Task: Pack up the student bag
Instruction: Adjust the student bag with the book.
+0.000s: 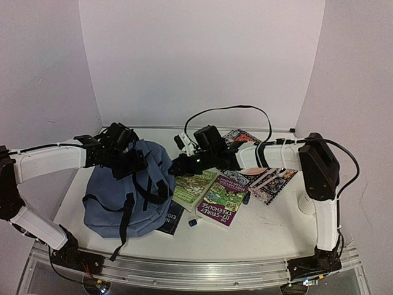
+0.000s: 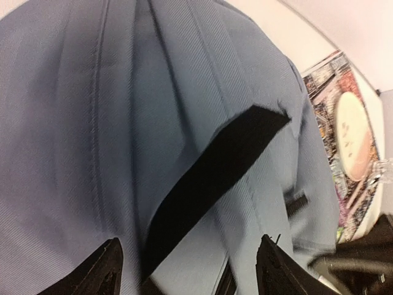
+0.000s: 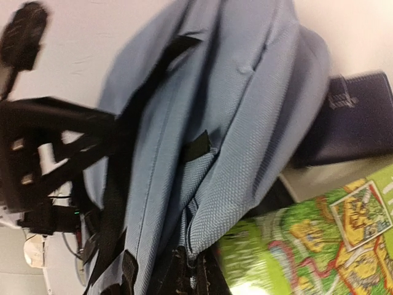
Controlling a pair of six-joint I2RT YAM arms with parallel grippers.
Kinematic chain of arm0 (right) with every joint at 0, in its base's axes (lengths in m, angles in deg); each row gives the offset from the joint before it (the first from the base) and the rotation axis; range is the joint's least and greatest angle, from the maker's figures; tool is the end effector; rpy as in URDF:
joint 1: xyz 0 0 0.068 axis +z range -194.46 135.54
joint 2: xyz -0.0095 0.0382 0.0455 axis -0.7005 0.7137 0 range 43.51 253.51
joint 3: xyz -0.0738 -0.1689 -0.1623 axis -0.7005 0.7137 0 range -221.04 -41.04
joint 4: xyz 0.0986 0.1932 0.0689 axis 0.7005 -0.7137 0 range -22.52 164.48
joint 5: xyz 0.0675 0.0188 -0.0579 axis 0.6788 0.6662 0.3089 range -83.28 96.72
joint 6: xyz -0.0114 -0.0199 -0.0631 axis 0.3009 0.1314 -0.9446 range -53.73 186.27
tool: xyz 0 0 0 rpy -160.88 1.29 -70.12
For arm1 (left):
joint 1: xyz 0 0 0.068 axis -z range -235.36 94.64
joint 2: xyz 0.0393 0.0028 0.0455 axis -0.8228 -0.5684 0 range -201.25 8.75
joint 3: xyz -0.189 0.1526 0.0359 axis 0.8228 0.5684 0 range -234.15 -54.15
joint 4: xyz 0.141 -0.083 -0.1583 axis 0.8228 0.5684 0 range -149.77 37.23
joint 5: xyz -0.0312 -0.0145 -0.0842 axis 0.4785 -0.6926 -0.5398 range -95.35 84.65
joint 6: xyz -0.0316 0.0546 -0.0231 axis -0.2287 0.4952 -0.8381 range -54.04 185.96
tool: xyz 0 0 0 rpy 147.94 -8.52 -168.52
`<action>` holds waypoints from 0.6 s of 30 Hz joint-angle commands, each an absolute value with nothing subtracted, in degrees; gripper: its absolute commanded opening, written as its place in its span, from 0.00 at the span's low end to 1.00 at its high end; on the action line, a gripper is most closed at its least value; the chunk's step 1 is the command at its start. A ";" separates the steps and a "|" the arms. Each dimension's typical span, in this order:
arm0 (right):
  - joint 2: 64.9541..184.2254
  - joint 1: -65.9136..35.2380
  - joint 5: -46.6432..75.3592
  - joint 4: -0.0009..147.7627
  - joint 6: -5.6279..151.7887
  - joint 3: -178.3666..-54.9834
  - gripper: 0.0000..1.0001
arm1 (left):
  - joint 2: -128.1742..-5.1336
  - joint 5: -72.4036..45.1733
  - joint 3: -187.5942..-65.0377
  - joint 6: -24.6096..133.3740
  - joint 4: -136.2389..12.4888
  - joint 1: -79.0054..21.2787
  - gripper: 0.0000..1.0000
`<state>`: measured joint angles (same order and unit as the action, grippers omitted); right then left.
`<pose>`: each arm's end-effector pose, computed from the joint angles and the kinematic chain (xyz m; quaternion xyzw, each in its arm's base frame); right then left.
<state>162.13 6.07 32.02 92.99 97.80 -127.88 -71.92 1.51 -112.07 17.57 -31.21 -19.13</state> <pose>0.2752 0.3704 0.2335 -0.2603 0.7321 0.5272 0.3441 0.2273 -0.1585 0.2216 -0.1195 0.9344 -0.1808 0.2826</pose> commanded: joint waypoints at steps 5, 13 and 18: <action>150.85 11.83 30.79 94.52 95.94 -123.25 0.00 | -69.69 -3.11 -116.40 13.10 -31.07 -19.06 0.76; 150.99 14.30 27.49 94.34 95.92 -120.43 0.00 | -70.89 -8.18 -115.59 11.31 -32.14 -18.76 0.76; 151.94 14.34 26.28 94.34 96.05 -117.66 0.00 | -70.35 -11.94 -112.56 8.14 -36.36 -17.34 0.76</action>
<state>153.44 13.86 25.97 92.82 97.36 -119.02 -70.84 -7.39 -114.09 11.53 -31.74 -18.61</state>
